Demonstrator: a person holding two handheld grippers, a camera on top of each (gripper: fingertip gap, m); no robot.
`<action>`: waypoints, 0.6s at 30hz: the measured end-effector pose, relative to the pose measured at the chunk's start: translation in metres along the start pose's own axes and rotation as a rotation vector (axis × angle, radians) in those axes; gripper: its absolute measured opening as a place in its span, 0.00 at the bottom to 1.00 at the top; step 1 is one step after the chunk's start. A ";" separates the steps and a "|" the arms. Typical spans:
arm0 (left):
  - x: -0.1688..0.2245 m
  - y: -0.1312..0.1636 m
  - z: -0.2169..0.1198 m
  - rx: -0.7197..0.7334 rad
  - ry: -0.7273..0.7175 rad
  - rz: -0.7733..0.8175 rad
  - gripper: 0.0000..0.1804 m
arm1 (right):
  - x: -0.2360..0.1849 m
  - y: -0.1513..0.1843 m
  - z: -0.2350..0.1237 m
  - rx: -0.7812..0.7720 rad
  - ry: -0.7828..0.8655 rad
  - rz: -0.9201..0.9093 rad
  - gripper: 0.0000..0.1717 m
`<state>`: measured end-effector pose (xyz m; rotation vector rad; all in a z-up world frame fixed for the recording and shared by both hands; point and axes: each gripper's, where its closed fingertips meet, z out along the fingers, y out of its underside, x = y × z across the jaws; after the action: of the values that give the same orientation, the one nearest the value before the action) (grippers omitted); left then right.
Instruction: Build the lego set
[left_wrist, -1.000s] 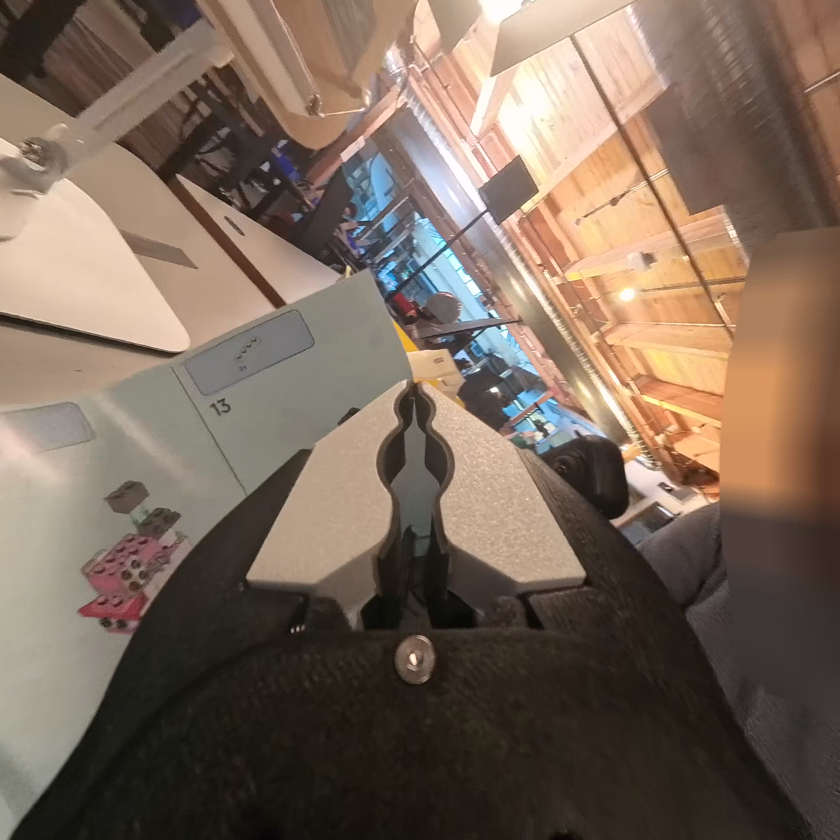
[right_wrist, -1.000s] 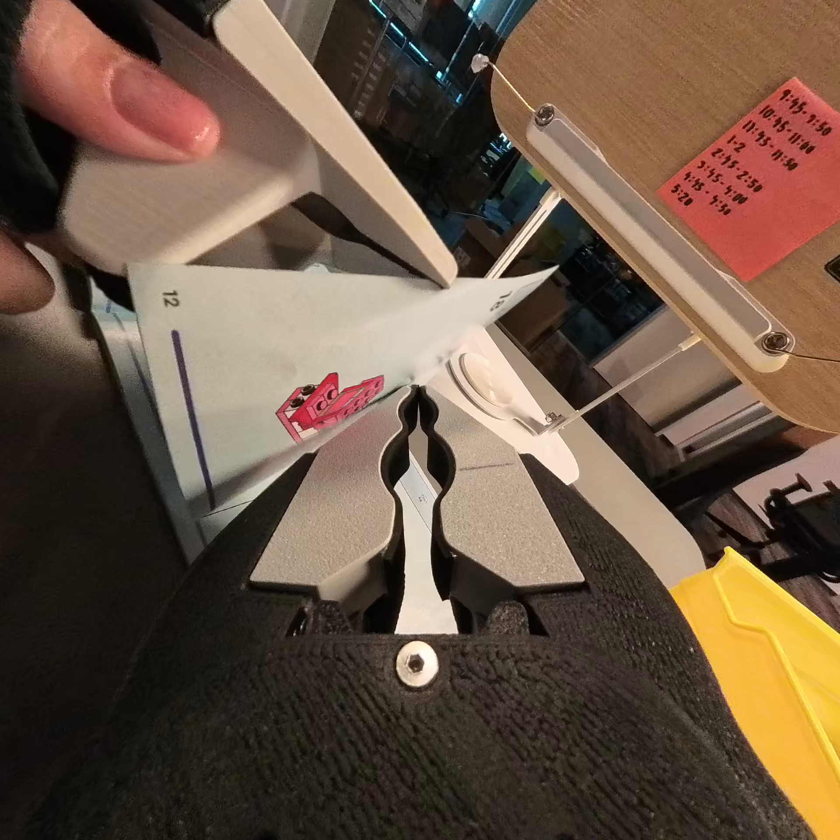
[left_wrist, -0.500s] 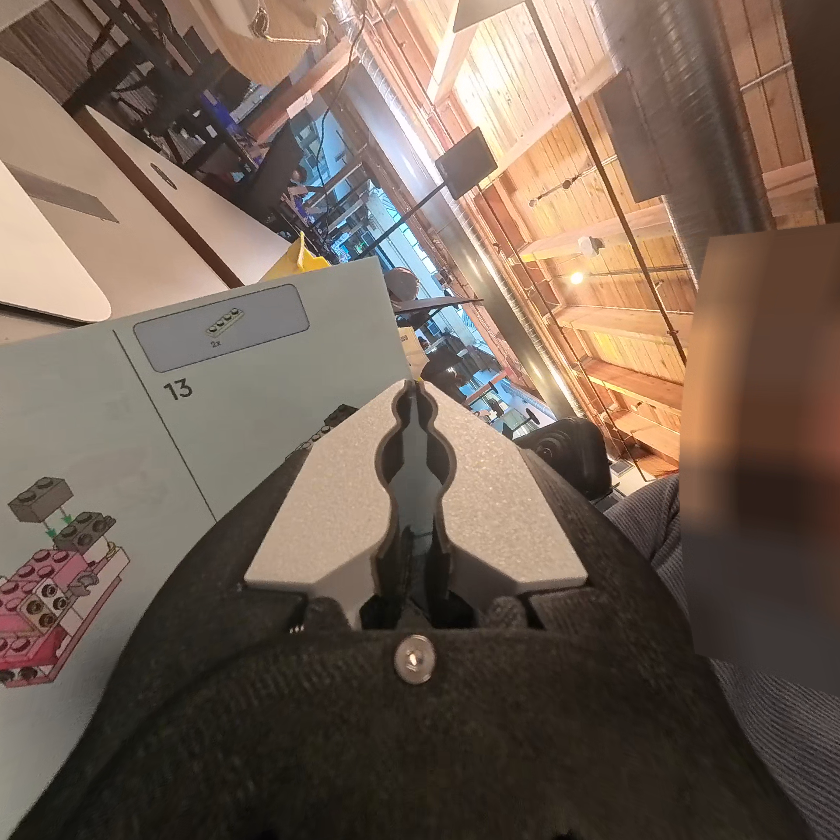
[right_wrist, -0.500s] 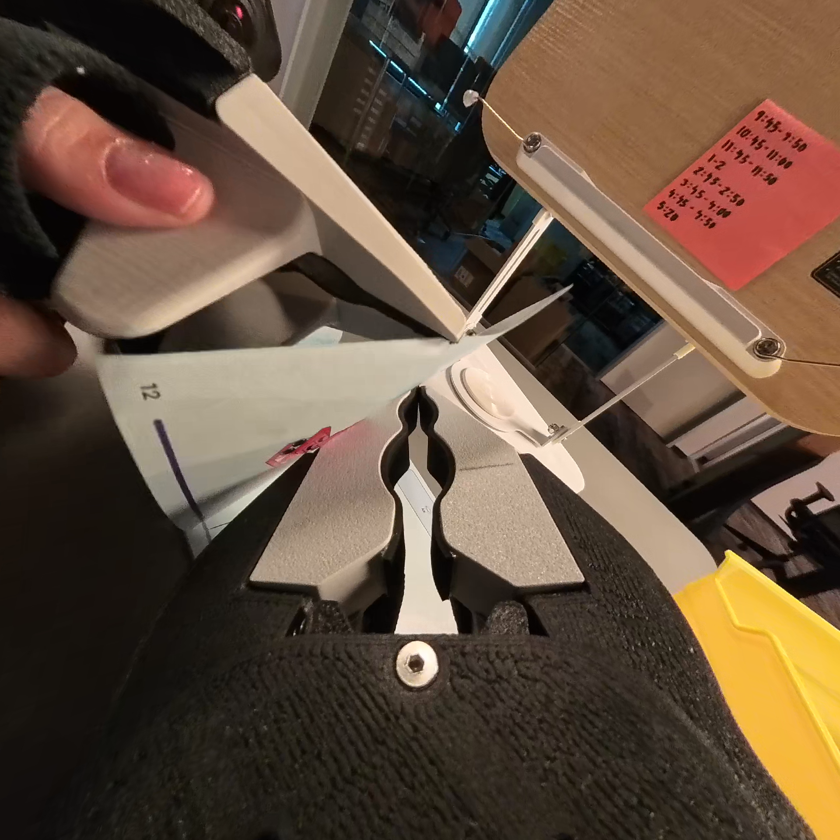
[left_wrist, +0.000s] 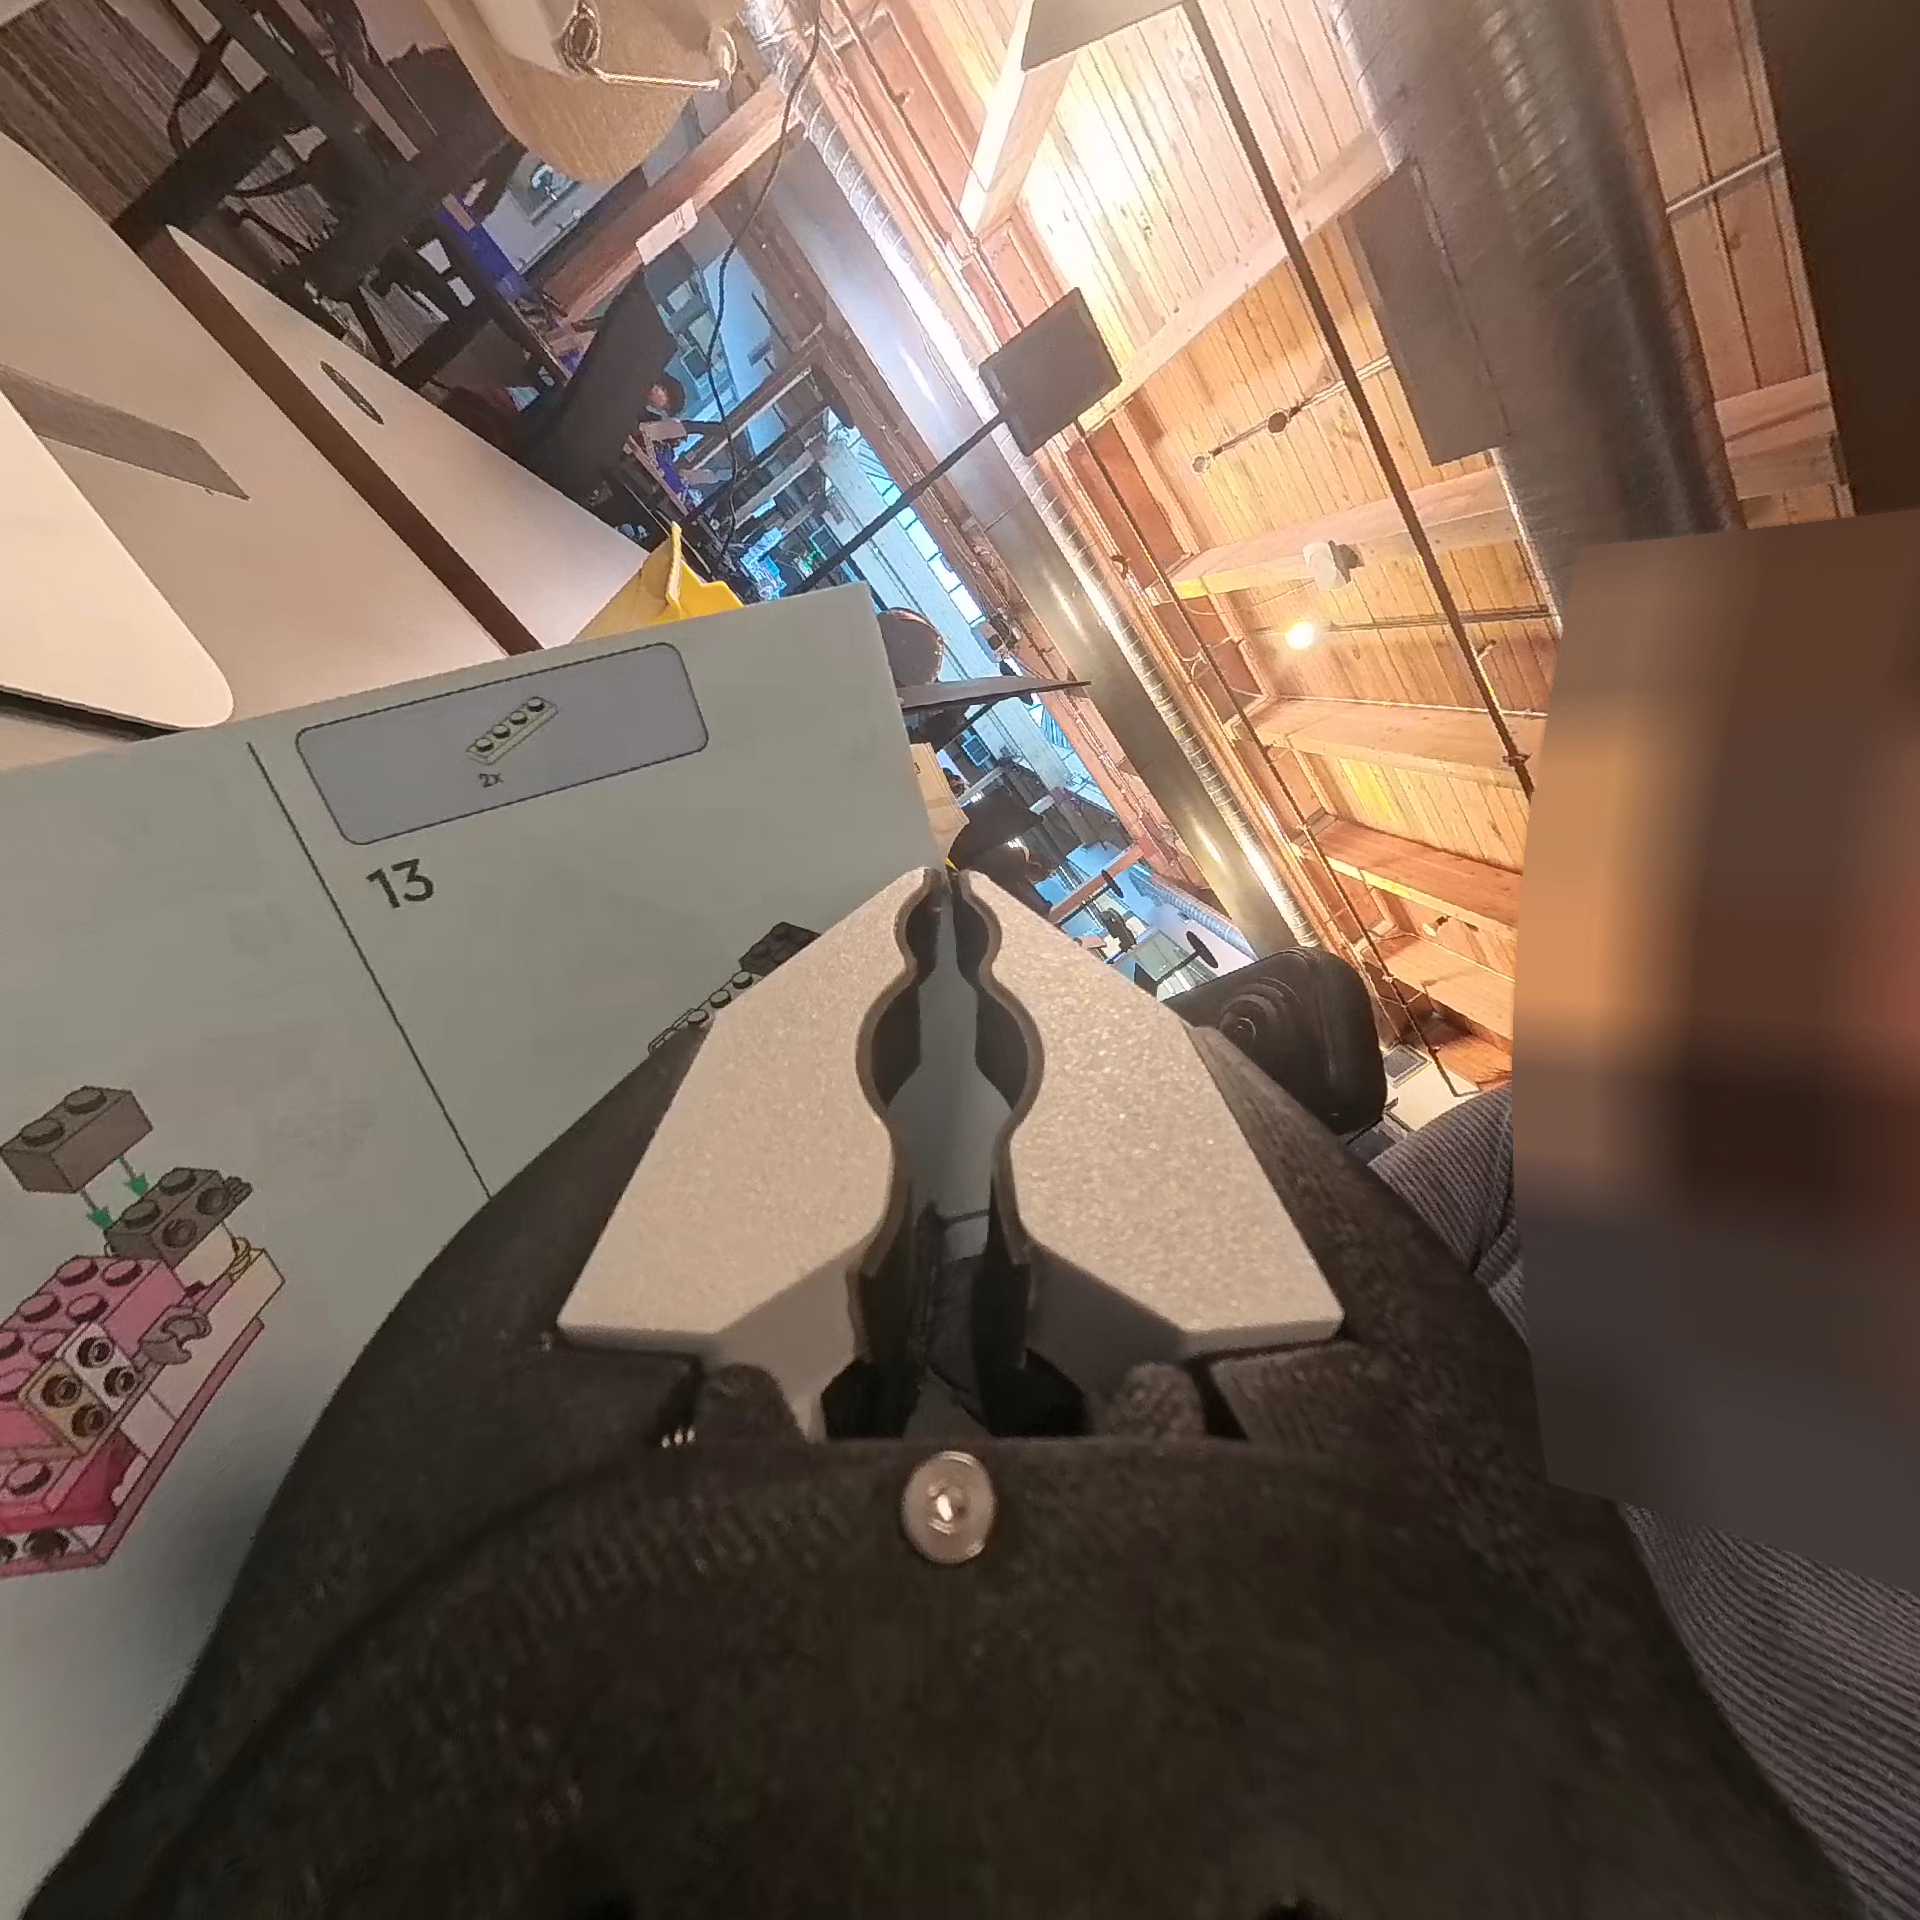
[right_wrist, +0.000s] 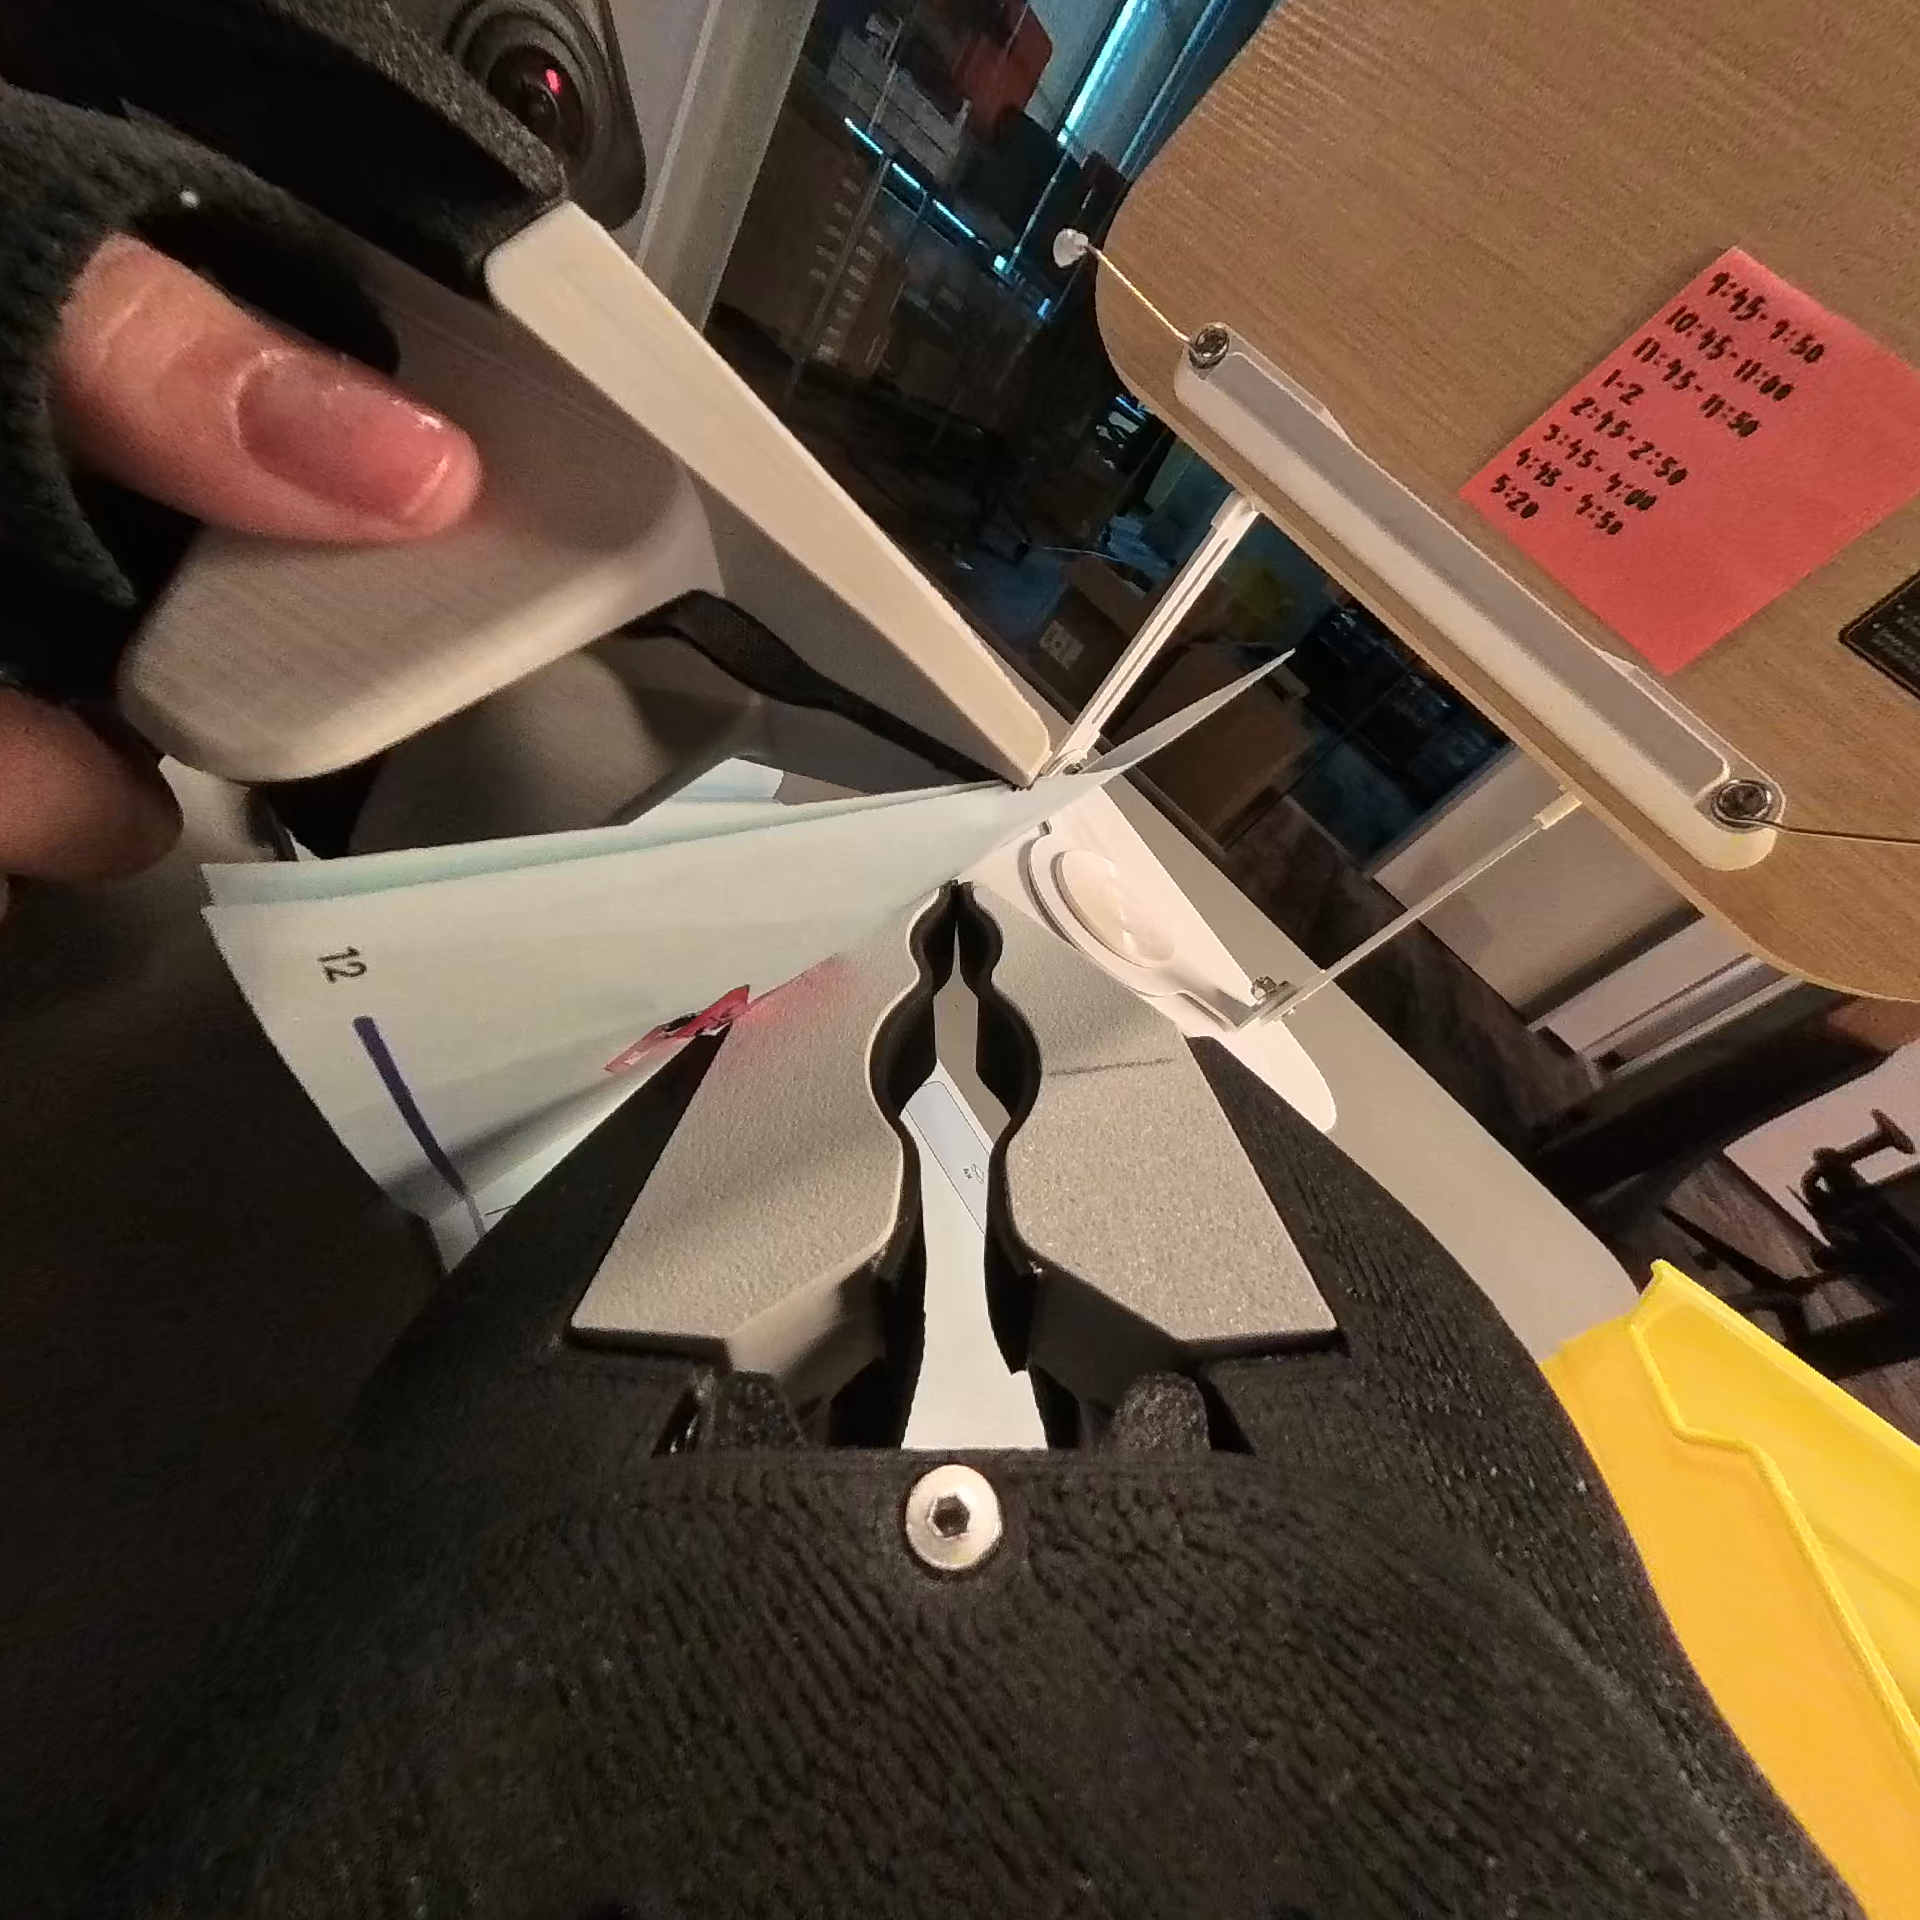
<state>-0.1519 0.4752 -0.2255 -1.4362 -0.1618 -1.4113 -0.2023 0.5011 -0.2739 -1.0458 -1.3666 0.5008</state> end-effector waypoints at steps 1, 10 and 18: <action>0.000 0.000 0.000 0.000 0.001 -0.001 0.00 | 0.000 0.000 0.000 0.000 0.000 0.000 0.00; 0.000 0.001 0.001 0.001 0.018 -0.019 0.00 | 0.000 0.000 0.000 0.003 -0.002 0.003 0.00; 0.000 0.001 0.001 -0.006 0.007 -0.004 0.00 | 0.000 0.000 0.000 0.001 -0.001 0.004 0.00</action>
<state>-0.1506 0.4751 -0.2258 -1.4361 -0.1562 -1.4210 -0.2021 0.5012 -0.2737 -1.0471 -1.3654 0.5048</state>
